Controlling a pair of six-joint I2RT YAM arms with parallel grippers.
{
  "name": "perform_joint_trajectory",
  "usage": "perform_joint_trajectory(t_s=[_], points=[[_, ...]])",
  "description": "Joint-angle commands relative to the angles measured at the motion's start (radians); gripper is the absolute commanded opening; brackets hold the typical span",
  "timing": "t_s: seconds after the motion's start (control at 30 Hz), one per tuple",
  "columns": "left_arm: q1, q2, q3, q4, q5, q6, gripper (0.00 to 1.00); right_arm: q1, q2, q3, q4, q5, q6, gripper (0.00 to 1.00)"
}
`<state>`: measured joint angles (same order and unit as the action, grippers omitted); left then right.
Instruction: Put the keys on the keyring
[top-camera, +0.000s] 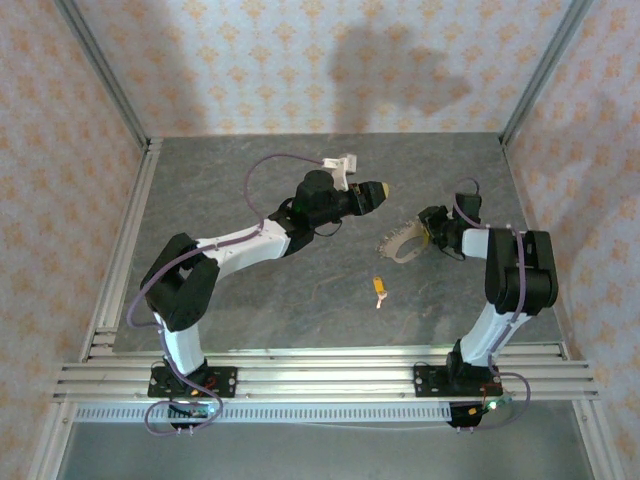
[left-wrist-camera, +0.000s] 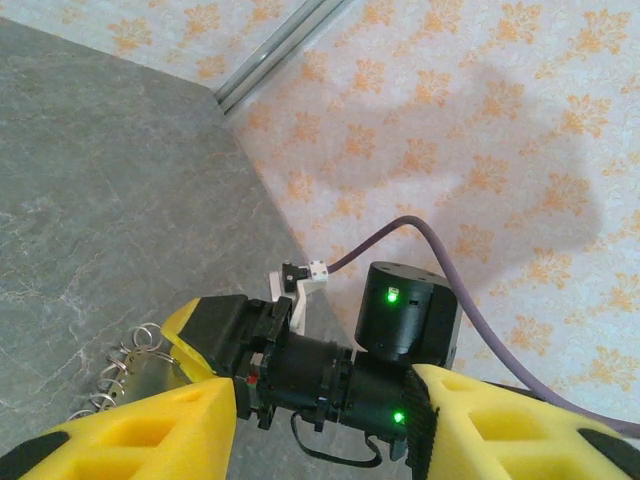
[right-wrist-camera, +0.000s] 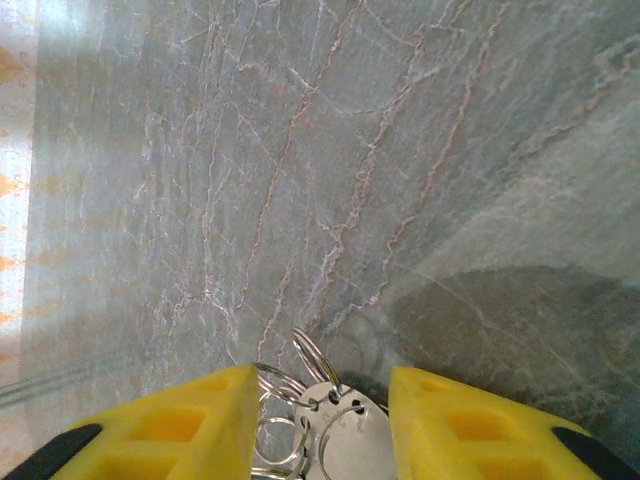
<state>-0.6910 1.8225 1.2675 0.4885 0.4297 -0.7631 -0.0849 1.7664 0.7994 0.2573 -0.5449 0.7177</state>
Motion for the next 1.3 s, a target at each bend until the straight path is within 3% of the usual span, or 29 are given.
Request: perform_joint_trajectory(t_s=[0.0, 0.4, 0.83, 1.27], points=[[0.007, 0.014, 0.038, 0.030, 0.015, -0.007, 0.50, 0.007, -0.052, 0.008, -0.079, 0.054, -0.059, 0.40], [0.011, -0.001, 0.065, -0.022, 0.024, 0.017, 0.57, 0.039, -0.141, 0.139, -0.451, 0.256, -0.377, 0.41], [0.089, -0.068, 0.095, -0.151, 0.098, 0.034, 0.62, 0.043, -0.060, 0.284, -0.642, 0.151, -0.651, 0.37], [0.138, -0.079, 0.118, -0.191, 0.145, 0.027, 0.63, 0.103, 0.040, 0.354, -0.720, 0.220, -0.775, 0.37]])
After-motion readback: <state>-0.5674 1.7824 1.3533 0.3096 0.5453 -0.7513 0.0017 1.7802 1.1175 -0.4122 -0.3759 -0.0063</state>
